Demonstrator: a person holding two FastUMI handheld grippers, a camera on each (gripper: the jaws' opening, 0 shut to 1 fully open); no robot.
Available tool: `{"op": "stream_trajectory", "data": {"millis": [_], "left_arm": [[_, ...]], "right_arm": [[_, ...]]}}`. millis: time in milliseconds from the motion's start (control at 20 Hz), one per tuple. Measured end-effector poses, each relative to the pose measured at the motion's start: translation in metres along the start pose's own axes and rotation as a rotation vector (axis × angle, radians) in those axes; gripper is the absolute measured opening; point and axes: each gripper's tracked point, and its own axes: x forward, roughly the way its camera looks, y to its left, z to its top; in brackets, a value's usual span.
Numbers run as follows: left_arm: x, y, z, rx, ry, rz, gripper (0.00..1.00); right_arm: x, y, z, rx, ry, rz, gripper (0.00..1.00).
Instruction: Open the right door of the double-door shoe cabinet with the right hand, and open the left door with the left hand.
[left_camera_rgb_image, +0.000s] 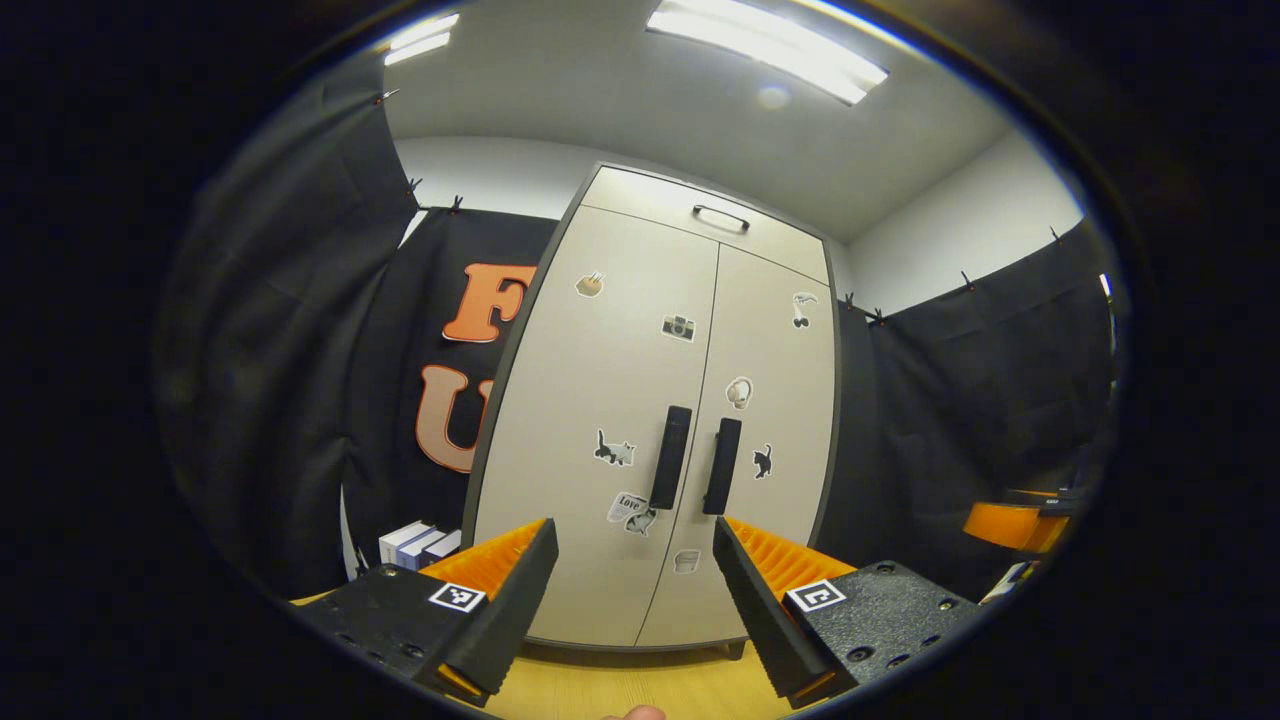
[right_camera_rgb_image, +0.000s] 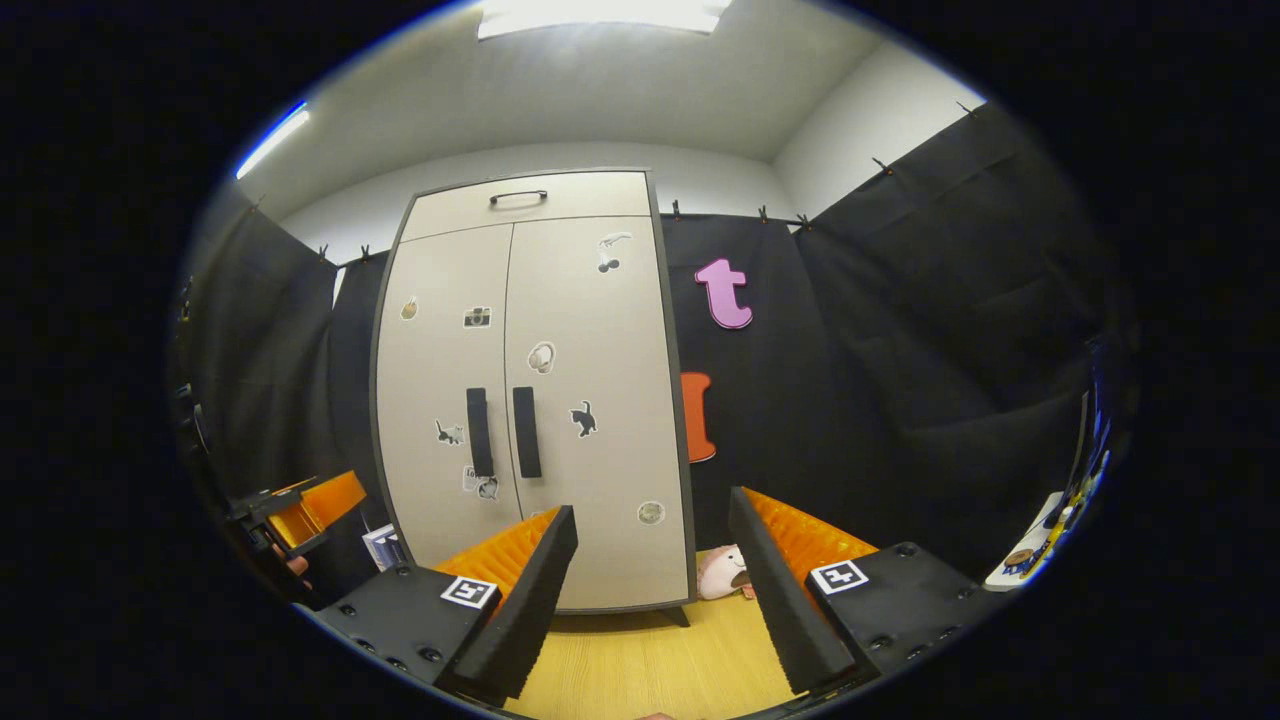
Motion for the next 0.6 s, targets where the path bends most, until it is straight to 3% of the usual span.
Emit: {"op": "stream_trajectory", "data": {"millis": [350,600], "left_arm": [[0.004,0.007,-0.006,0.002,0.013,0.01,0.94],[0.015,0.006,-0.017,0.012,0.037,0.019,0.94]], "right_arm": [[0.001,0.021,-0.001,0.011,0.004,0.047,0.98],[0.029,0.03,-0.008,-0.028,0.042,0.076,0.98]]}}
